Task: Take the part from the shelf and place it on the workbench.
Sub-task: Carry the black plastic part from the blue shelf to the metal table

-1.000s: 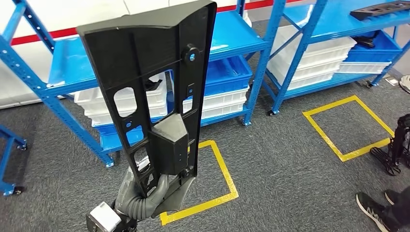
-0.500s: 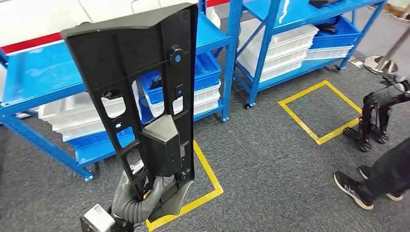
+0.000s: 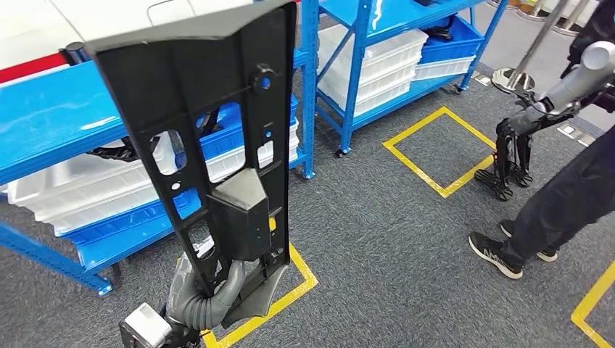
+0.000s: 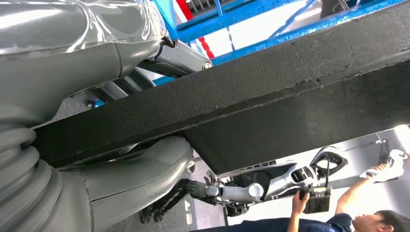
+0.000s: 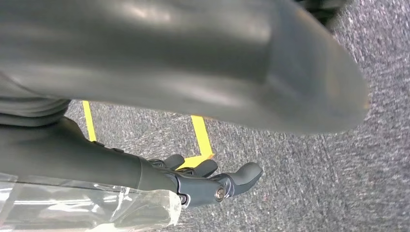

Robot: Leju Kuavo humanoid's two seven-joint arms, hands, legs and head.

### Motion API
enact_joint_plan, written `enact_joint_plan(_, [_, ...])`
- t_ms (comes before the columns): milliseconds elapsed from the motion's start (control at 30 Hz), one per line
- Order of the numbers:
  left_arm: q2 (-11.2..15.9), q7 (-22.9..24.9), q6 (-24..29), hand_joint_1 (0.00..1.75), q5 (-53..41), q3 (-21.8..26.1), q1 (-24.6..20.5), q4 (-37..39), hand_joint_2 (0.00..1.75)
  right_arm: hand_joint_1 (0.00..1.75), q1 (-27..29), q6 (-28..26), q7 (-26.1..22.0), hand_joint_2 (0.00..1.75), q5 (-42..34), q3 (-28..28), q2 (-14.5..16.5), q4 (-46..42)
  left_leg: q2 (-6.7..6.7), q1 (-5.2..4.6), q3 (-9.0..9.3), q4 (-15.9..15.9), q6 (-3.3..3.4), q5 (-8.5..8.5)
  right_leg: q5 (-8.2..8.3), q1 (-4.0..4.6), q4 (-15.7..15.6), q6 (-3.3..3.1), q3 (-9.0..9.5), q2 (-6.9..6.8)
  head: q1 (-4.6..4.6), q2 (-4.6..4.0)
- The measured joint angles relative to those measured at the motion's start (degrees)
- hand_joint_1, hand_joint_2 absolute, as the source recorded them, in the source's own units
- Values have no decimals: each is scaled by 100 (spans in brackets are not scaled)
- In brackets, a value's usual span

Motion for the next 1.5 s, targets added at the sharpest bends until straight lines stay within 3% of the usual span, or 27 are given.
enact_joint_plan(67, [5, 7, 0, 175, -23, 49, 0, -58, 175, 0, -62, -1, 5, 0, 22, -1, 3, -1, 83, -29, 3, 19, -55, -23, 177, 18, -582, -57, 301, -162, -5, 0])
enact_joint_plan(100, [9, 14, 0, 175, -38, 68, -1, -87, 175, 0, -89, 0, 10, 0, 31, -1, 5, -1, 122, -43, 3, 23, -86, -30, 185, 35, -660, -97, 326, -181, -9, 0])
enact_joint_plan(167, [14, 42, 0, 175, -68, 97, -2, -134, 175, 0, -118, 9, 18, 0, 13, 0, 6, -1, 177, -34, 1, 34, -152, -48, 212, 46, -668, -180, 304, -81, -16, 1])
enact_joint_plan(200, [14, 62, 0, 175, -90, 113, -3, -154, 175, 0, -126, 27, 11, 0, -31, -1, 5, -1, 125, -16, -19, 101, -185, -103, 227, 42, -677, -217, 299, -32, -20, 1])
enact_joint_plan(267, [15, 107, 2, 175, -153, 149, -1, -195, 175, 0, -150, 84, -21, 0, -160, -10, 4, -1, -94, 22, -220, 588, -241, -400, 257, 21, -692, -280, 295, 62, -33, 1])
enact_joint_plan(333, [21, 142, 12, 175, -200, 167, 9, -218, 175, 0, -179, 133, -64, 0, -239, -27, 9, 0, -272, 35, -605, 1443, -275, -787, 266, 27, -690, -306, 286, 174, -45, 0])
enact_joint_plan(367, [26, 152, 19, 175, -199, 174, 15, -225, 175, 0, -190, 146, -77, 0, -243, -33, 13, 0, -301, 36, -763, 1762, -285, -882, 268, 30, -689, -310, 284, 239, -47, 0])
enact_joint_plan(400, [33, 150, 25, 175, -175, 185, 21, -235, 175, 0, -200, 153, -89, 0, -224, -37, 20, 0, -314, 38, -829, 1871, -289, -862, 269, 31, -687, -311, 287, 309, -49, 0])
enact_joint_plan(467, [45, 115, 21, 175, -88, 214, 24, -265, 175, 0, -234, 146, -109, 0, -169, -37, 43, -1, -359, 51, -628, 1365, -283, -510, 271, 30, -684, -310, 303, 454, -50, 0])
enact_joint_plan(533, [55, 76, -9, 175, -25, 245, 17, -298, 175, 0, -301, 123, -126, 0, -109, -38, 86, -2, -574, 75, -261, 499, -257, -112, 273, 38, -675, -293, 299, 590, -51, 0])
enact_joint_plan(600, [60, 64, -56, 175, 17, 274, 9, -319, 175, 0, -374, 109, -132, 0, -59, -39, 136, -4, -724, 73, -116, 110, -223, 13, 289, 44, -667, -246, 256, 701, -49, 0])
enact_joint_plan(667, [62, 79, -142, 175, 67, 297, -12, -327, 175, 0, -405, 115, -114, 0, 30, -37, 169, -7, -652, 59, -121, 83, -170, 25, 306, 32, -671, -179, 218, 788, -45, 0])
enact_joint_plan(700, [62, 95, -195, 175, 86, 304, -34, -331, 175, 0, -407, 120, -97, 0, 89, -33, 181, -7, -606, 61, -115, 66, -133, 42, 278, 29, -634, -153, 193, 744, -44, 0])
enact_joint_plan(767, [63, 133, -285, 175, 114, 307, -82, -336, 175, 0, -423, 129, -48, 0, 182, -20, 208, -7, -495, 76, -100, 27, -64, 67, 50, 41, -260, -115, 15, 509, -28, 0])
enact_joint_plan(833, [64, 198, -359, 175, 143, 308, -110, -338, 175, 0, -448, 140, -3, 0, 249, -5, 240, -7, -359, 62, -98, 26, -32, 61, -329, 37, 545, -93, -374, 274, -10, 0])
enact_joint_plan(900, [66, 268, -420, 175, 153, 309, -134, -337, 175, 0, -444, 154, 17, 0, 295, 9, 270, -7, -217, 51, -101, 28, -28, 53, -474, 17, 1081, -72, -650, 214, -8, 0])
enact_joint_plan(933, [66, 296, -444, 175, 154, 309, -155, -337, 175, 0, -434, 158, 22, 0, 313, 15, 283, -7, -158, 50, -101, 29, -31, 49, -387, 8, 1017, -66, -622, 198, -7, 0])
enact_joint_plan(967, [67, 315, -463, 175, 158, 308, -177, -337, 175, 0, -426, 162, 22, 0, 323, 18, 292, -7, -102, 50, -95, 31, -40, 42, -212, 1, 717, -65, -472, 162, -6, 0])
enact_joint_plan(1033, [67, 345, -488, 175, 197, 313, -216, -337, 175, 0, -424, 163, 26, 0, 334, 20, 310, -7, -8, 27, -79, 48, -81, 13, 138, 16, -128, -80, -31, -60, -2, 0])
enact_joint_plan(1100, [68, 365, -502, 175, 270, 330, -241, -335, 175, 0, -427, 162, 32, 0, 340, 21, 333, -7, 80, -10, -69, 66, -134, -21, 261, 46, -576, -129, 185, -202, -13, 0])
enact_joint_plan(1167, [69, 374, -510, 175, 341, 346, -266, -327, 175, 0, -414, 159, 35, 0, 348, 22, 350, -7, 172, -11, -59, 68, -186, -41, 259, 67, -604, -197, 168, -108, -24, 0])
enact_joint_plan(1233, [73, 368, -517, 175, 388, 371, -287, -317, 175, 0, -403, 147, 34, 0, 348, 22, 359, -7, 87, 27, -99, 202, -246, -153, 278, 61, -614, -260, 167, 0, -27, 0])
enact_joint_plan(1267, [77, 359, -520, 175, 405, 389, -293, -314, 175, 0, -404, 140, 32, 0, 348, 22, 363, -7, -21, 43, -196, 437, -273, -298, 291, 50, -620, -292, 168, 55, -31, 0])
enact_joint_plan(1333, [89, 342, -530, 175, 440, 429, -294, -308, 175, 0, -407, 127, 28, 0, 349, 22, 374, -7, -241, 57, -563, 1233, -301, -689, 305, 44, -619, -333, 162, 168, -43, 0])
enact_joint_plan(1400, [100, 336, -545, 175, 465, 457, -294, -299, 175, 0, -394, 114, 23, 0, 347, 22, 386, -7, -308, 58, -892, 1881, -305, -881, 312, 58, -617, -350, 157, 302, -48, 0])
enact_joint_plan(1433, [103, 334, -552, 175, 469, 470, -297, -294, 175, 0, -385, 107, 20, 0, 342, 21, 389, -7, -321, 57, -913, 1884, -294, -807, 314, 67, -616, -352, 160, 368, -50, 0])
enact_joint_plan(1500, [108, 334, -562, 175, 469, 490, -319, -291, 175, 0, -375, 97, 9, 0, 334, 20, 391, -7, -404, 57, -635, 1225, -248, -401, 318, 70, -615, -347, 174, 511, -53, 0])
